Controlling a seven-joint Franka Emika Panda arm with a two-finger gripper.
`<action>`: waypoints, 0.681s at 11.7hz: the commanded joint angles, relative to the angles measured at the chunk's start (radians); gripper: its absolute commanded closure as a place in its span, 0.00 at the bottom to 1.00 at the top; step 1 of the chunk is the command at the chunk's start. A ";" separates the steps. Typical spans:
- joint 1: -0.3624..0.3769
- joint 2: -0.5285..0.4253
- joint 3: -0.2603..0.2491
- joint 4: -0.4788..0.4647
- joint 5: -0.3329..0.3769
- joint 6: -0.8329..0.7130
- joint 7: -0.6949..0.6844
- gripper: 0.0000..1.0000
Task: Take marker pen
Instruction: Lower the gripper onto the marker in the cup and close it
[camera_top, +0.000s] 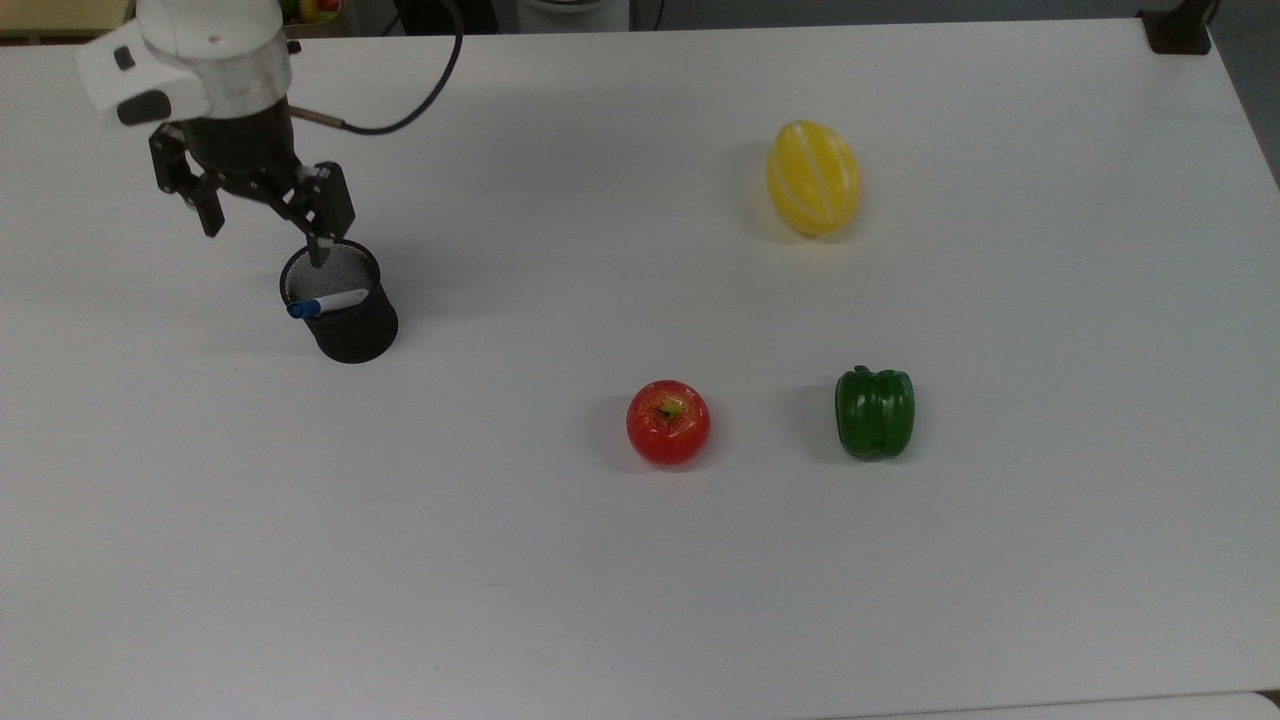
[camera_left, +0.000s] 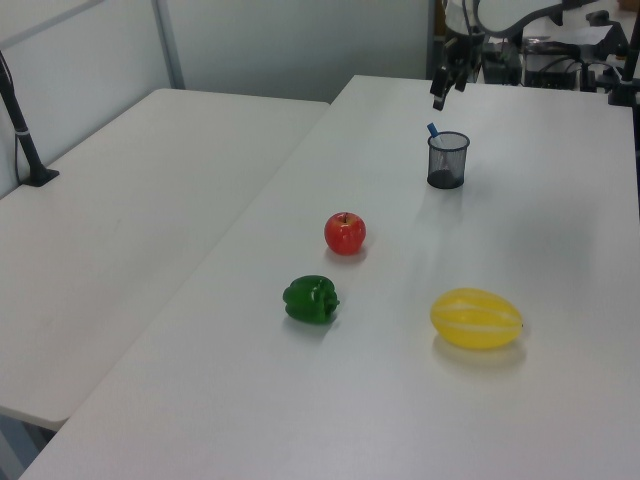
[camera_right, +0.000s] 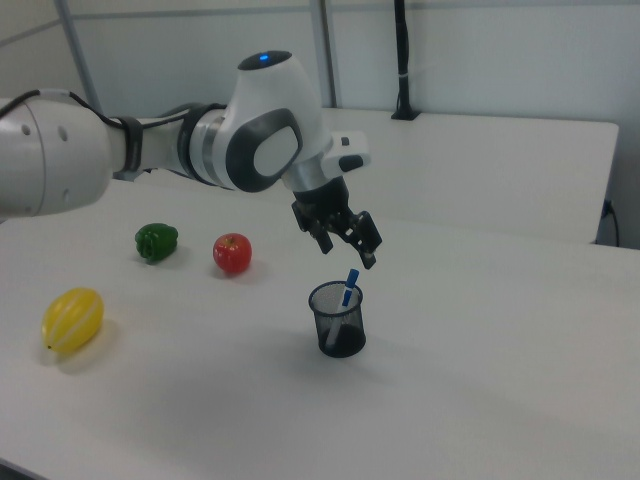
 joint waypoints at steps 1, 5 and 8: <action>0.011 0.041 -0.003 0.000 -0.014 0.068 -0.002 0.00; 0.032 0.093 -0.002 -0.003 -0.046 0.112 0.000 0.03; 0.035 0.104 -0.002 -0.014 -0.049 0.149 -0.002 0.23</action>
